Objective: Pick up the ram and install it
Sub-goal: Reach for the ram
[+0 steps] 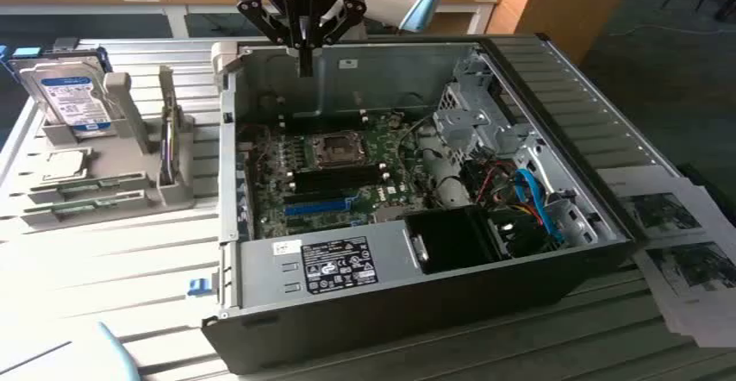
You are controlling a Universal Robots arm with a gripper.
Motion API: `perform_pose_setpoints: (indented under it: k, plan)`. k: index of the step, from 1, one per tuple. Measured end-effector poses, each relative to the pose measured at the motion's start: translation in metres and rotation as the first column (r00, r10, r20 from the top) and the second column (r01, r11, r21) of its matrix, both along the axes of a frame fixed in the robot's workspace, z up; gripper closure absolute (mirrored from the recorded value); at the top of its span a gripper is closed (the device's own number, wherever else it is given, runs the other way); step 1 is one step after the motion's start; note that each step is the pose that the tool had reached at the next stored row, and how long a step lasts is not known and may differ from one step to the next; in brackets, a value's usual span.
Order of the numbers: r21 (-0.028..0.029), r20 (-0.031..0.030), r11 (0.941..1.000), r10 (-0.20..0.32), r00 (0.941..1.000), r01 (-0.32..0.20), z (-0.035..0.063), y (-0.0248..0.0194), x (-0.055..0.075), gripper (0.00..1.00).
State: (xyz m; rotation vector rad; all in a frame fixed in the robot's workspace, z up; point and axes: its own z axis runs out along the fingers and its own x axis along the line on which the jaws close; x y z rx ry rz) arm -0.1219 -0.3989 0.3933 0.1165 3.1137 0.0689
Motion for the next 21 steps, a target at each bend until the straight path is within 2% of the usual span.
perform_pose_setpoints:
  k: [13,21]
  plan:
    - [0.0,0.0001,1.0,0.0,1.0,0.0,0.0,0.0,-0.001,0.91]
    - [0.0,0.0,1.0,0.0,1.0,0.0,-0.0003,0.0,-0.012,0.91]
